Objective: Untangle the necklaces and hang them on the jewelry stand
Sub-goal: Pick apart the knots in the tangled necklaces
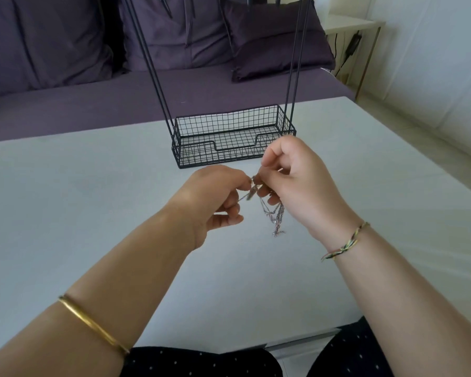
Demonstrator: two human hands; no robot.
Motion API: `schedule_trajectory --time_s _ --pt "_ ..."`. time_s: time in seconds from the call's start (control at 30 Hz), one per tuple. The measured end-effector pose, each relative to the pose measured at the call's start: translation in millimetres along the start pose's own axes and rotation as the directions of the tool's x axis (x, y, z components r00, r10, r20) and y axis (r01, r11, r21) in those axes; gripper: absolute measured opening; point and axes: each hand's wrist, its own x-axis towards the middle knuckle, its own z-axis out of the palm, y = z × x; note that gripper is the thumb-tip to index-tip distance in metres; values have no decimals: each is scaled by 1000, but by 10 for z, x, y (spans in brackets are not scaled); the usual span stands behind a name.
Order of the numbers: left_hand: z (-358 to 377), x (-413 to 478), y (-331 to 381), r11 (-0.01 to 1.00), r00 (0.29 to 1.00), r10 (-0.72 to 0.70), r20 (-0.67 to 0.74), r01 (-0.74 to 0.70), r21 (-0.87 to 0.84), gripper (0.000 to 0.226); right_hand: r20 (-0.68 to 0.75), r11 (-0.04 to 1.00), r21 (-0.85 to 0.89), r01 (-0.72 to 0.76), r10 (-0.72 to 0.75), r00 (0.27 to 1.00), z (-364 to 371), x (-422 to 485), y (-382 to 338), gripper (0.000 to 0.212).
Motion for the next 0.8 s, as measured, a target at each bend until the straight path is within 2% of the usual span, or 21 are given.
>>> schedule_trajectory --time_s 0.17,0.23,0.33,0.43,0.7,0.8 --pt "-8 14 -22 996 992 94 -80 -94 1 8 7 997 53 -65 65 998 -8 7 -11 24" --pt "10 23 -18 987 991 94 -93 -105 -122 10 49 993 49 -109 106 993 -1 5 -7 23" --pt "43 36 -13 956 992 69 -105 -96 -276 13 99 994 -38 -100 104 990 16 -2 -3 22" --pt "30 41 -20 973 985 73 -158 -105 -205 12 113 993 -49 -103 108 988 9 -6 -13 21" --pt "-4 20 2 991 981 107 -162 -118 -60 17 64 969 155 -193 186 981 -42 -2 -50 20" --pt "-22 14 -1 976 968 198 -157 -179 125 27 70 954 198 -224 215 974 -46 -2 -62 20"
